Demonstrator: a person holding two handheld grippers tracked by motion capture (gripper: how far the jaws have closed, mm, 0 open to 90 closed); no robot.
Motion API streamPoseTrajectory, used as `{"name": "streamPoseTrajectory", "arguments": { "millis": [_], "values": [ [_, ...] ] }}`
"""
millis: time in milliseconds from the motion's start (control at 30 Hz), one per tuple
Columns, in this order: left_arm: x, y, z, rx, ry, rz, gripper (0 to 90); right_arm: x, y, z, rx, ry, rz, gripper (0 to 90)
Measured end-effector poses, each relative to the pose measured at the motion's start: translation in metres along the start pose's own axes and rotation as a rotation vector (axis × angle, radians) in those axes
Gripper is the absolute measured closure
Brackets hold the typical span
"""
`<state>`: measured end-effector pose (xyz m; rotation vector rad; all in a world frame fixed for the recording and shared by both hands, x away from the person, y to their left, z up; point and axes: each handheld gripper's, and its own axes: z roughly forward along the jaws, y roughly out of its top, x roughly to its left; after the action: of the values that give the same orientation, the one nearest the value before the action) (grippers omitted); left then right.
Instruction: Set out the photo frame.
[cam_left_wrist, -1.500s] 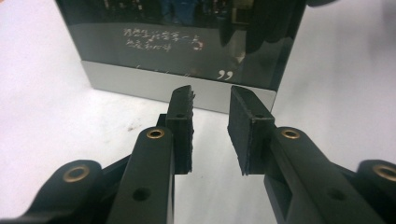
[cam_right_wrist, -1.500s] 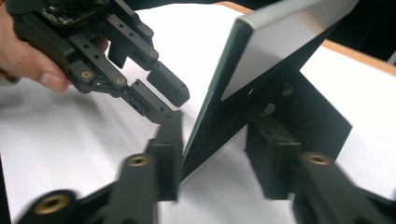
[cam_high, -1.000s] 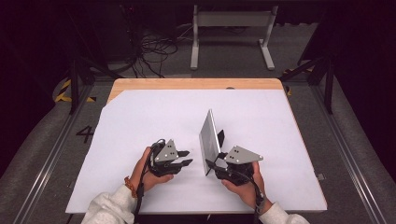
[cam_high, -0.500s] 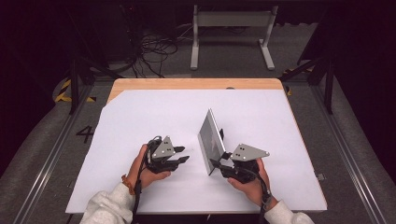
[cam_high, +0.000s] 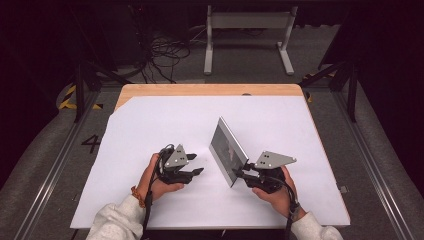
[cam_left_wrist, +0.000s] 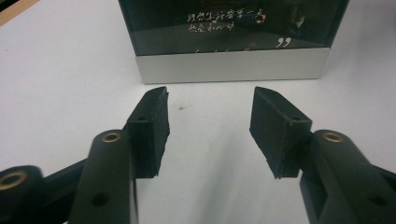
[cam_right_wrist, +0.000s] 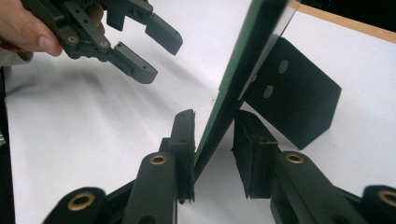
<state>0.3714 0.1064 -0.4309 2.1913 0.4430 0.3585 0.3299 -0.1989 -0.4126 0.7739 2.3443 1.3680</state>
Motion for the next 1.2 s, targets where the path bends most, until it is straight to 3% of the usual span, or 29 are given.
{"name": "streamPoseTrajectory", "arguments": {
  "millis": [400,600,767,900,1200],
  "values": [
    [0.001,0.002,0.005,0.001,0.009,-0.026,28.4,-0.001,-0.002,-0.004,-0.002,-0.031,-0.027,71.4],
    [0.0,0.003,0.006,0.0,0.01,-0.022,25.3,0.0,-0.006,0.003,-0.007,-0.046,0.017,59.2],
    [-0.001,0.003,0.006,0.003,0.006,-0.018,25.3,0.002,-0.005,0.013,-0.017,-0.038,0.033,61.5],
    [-0.001,0.001,0.005,0.009,0.0,-0.021,26.1,-0.001,-0.006,0.018,-0.015,-0.052,0.048,68.5],
    [0.002,0.0,0.008,0.019,-0.004,-0.029,25.8,-0.009,-0.006,0.02,-0.019,-0.013,0.064,70.9]
  ]
}}
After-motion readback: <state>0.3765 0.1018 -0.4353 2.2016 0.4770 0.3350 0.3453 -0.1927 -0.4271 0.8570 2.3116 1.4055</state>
